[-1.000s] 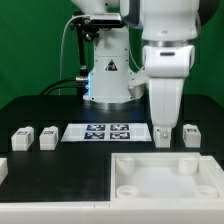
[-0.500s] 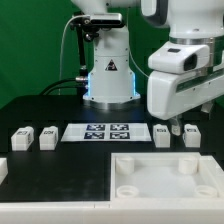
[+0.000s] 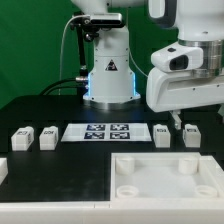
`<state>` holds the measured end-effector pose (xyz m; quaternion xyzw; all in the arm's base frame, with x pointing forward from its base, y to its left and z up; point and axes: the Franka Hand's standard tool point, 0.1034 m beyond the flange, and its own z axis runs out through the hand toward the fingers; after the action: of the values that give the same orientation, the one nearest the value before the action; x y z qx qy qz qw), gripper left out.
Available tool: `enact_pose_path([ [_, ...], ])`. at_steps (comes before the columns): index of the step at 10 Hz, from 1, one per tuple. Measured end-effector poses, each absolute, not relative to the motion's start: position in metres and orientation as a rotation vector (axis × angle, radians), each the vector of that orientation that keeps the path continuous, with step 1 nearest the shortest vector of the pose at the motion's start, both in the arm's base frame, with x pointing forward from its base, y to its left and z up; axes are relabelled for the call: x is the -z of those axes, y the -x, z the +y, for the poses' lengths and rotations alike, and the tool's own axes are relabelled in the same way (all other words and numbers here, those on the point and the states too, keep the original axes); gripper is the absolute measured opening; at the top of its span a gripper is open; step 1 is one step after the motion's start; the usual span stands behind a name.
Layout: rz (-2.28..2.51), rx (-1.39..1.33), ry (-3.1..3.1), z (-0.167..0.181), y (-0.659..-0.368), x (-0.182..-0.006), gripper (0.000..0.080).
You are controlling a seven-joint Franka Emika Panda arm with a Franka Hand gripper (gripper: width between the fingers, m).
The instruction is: Assemble one leg
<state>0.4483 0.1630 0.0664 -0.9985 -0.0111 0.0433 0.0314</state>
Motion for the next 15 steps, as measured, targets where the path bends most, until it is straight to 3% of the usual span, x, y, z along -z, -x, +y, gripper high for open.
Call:
enact_pose_path([
  [5, -0.009, -0.283, 3.072, 0.161, -0.44, -0.065, 0.0649],
  [6, 0.06, -0.559, 3.035, 0.165, -0.426, -0.063, 0.0649],
  [11, 0.091, -1.271, 2.803, 0.171, -0.422, -0.055, 0.0649],
  [15, 0.091, -1.309, 2.789, 0.174, -0.415, -0.039, 0.0649],
])
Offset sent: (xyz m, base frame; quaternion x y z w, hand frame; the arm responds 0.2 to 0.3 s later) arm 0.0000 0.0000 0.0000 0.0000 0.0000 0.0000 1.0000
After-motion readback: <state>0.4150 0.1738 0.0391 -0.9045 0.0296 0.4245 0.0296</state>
